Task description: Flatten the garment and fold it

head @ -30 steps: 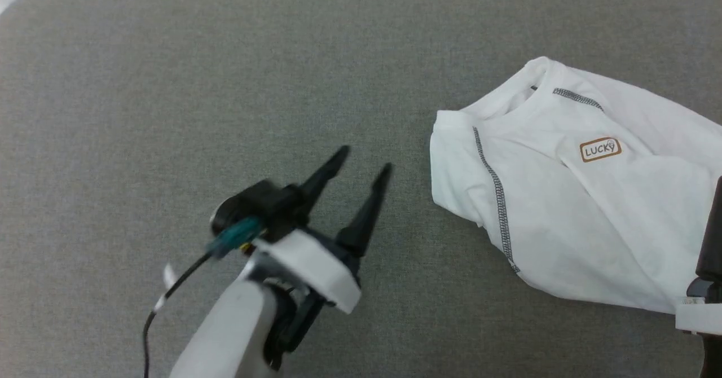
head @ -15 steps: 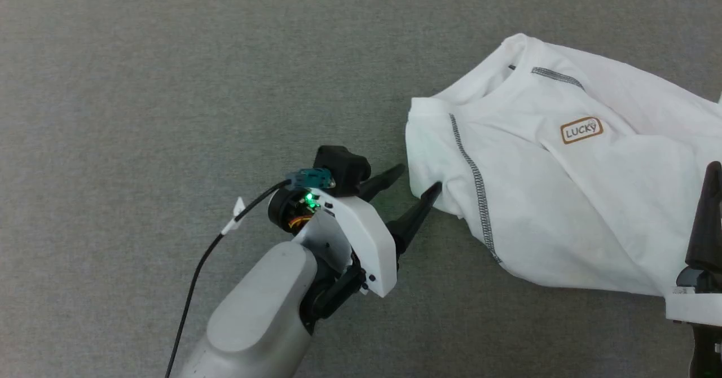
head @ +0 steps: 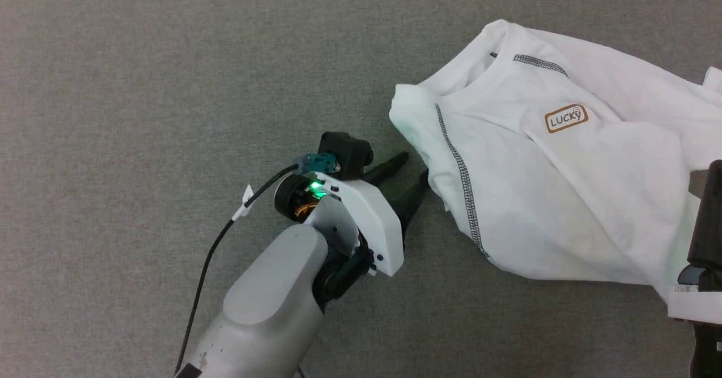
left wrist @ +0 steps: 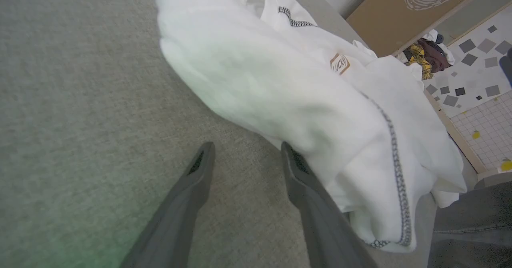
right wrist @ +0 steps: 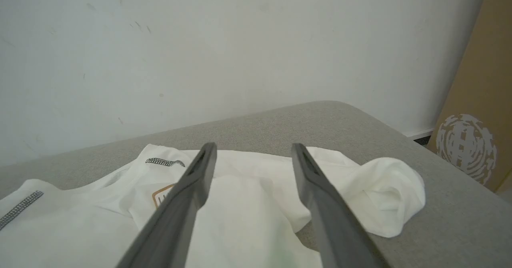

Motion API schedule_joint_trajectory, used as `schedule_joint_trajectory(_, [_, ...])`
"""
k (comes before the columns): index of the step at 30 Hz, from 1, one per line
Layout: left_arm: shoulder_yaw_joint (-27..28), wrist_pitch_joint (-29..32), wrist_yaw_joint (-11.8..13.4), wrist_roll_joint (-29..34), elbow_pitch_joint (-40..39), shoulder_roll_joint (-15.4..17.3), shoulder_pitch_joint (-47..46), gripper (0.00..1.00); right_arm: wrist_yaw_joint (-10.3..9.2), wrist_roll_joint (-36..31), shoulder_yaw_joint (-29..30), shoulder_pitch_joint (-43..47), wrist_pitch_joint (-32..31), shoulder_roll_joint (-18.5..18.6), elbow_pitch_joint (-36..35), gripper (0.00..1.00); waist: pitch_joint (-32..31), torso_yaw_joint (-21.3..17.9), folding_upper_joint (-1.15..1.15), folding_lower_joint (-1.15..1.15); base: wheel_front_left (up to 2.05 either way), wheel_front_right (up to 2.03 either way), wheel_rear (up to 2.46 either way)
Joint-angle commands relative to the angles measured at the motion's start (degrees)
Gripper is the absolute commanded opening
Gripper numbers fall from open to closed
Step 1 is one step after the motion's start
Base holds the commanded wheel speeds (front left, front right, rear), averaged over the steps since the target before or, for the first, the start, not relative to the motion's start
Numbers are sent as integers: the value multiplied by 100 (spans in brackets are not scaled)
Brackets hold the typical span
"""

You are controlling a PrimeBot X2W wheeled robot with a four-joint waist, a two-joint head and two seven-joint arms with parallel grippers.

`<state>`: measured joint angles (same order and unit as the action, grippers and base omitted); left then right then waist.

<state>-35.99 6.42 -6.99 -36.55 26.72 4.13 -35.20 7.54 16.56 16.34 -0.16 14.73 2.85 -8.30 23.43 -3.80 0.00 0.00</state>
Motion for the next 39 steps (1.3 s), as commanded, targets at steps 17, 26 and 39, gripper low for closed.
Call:
schedule_joint_trajectory(17, [421, -1128, 125, -808, -1043, 225, 485, 0, -5, 13, 122, 22, 27, 3, 153, 100, -565, 548, 0, 0, 0, 0, 0])
schedule_joint_trajectory(26, [107, -775, 551, -159, -1514, 670, 503, 100, -5, -4, 8, 12, 27, 3, 179, 100, -496, 656, 0, 0, 0, 0, 0])
schedule_joint_trajectory(39, [-269, 343, 246, -242, -941, 577, -569, 100, -5, -93, 84, -157, 27, 3, -127, 100, 170, 164, 0, 0, 0, 0, 0])
